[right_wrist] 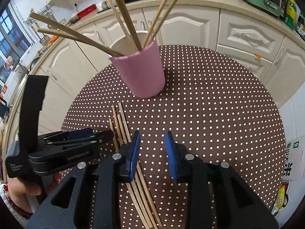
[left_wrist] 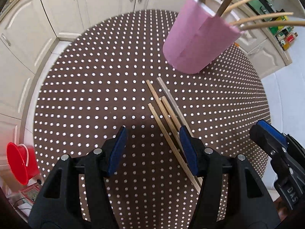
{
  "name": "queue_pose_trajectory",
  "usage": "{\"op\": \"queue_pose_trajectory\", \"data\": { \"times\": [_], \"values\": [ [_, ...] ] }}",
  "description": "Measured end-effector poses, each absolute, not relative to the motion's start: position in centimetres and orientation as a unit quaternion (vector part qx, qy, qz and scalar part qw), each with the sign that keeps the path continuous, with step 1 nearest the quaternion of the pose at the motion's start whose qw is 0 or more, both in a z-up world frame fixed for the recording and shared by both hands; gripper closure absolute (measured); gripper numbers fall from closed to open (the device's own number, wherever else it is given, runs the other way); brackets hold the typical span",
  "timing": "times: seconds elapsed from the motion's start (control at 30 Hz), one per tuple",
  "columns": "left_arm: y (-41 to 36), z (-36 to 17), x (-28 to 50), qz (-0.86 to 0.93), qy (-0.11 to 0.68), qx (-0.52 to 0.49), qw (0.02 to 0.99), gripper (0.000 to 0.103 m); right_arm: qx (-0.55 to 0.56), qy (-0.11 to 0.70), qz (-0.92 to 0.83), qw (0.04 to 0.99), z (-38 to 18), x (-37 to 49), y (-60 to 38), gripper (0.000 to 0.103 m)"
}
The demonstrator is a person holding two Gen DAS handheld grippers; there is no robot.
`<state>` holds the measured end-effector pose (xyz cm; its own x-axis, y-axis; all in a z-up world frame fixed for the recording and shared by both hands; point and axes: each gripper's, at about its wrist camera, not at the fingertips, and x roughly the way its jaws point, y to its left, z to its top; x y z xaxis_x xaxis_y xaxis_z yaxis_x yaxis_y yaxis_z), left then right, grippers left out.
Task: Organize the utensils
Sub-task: 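Lower the left gripper to the stick pile and grasp one while the right gripper grasps another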
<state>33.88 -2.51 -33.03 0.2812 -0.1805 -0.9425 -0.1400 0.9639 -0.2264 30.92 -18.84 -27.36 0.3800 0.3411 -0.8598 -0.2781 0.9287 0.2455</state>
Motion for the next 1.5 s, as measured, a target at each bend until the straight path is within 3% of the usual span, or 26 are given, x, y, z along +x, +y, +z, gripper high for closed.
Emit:
{"op": "queue_pose_trajectory", "data": {
  "times": [0.27, 0.43, 0.53, 0.6, 0.9, 1.3, 1.5],
  "values": [
    [-3.2, -34.1, 34.5, -0.019, 0.601, -0.108, 0.792, 0.046, 0.027, 0.538, 0.192, 0.82, -29.0, 32.0, -18.2, 0.077],
    [-4.2, -34.3, 35.0, -0.007, 0.609, -0.051, 0.791, 0.052, 0.019, 0.547, 0.201, 0.812, -29.6, 32.5, -17.3, 0.077],
    [-4.4, -34.2, 35.2, 0.0, 0.612, -0.043, 0.79, 0.059, 0.02, 0.556, 0.204, 0.805, -30.1, 32.7, -17.1, 0.077],
    [-4.6, -34.2, 35.5, 0.006, 0.614, -0.029, 0.789, 0.074, 0.02, 0.564, 0.209, 0.799, -30.6, 33.0, -16.8, 0.077],
    [-2.3, -34.5, 36.1, -0.014, 0.62, -0.044, 0.783, 0.093, 0.004, 0.591, 0.24, 0.77, -32.0, 33.8, -14.3, 0.077],
    [0.9, -35.2, 35.6, -0.043, 0.623, -0.092, 0.776, 0.097, -0.043, 0.611, 0.246, 0.751, -32.8, 35.7, -10.8, 0.078],
    [2.1, -35.2, 35.3, -0.051, 0.623, -0.119, 0.771, 0.098, -0.069, 0.619, 0.238, 0.746, -32.8, 37.3, -9.1, 0.086]
  ]
}}
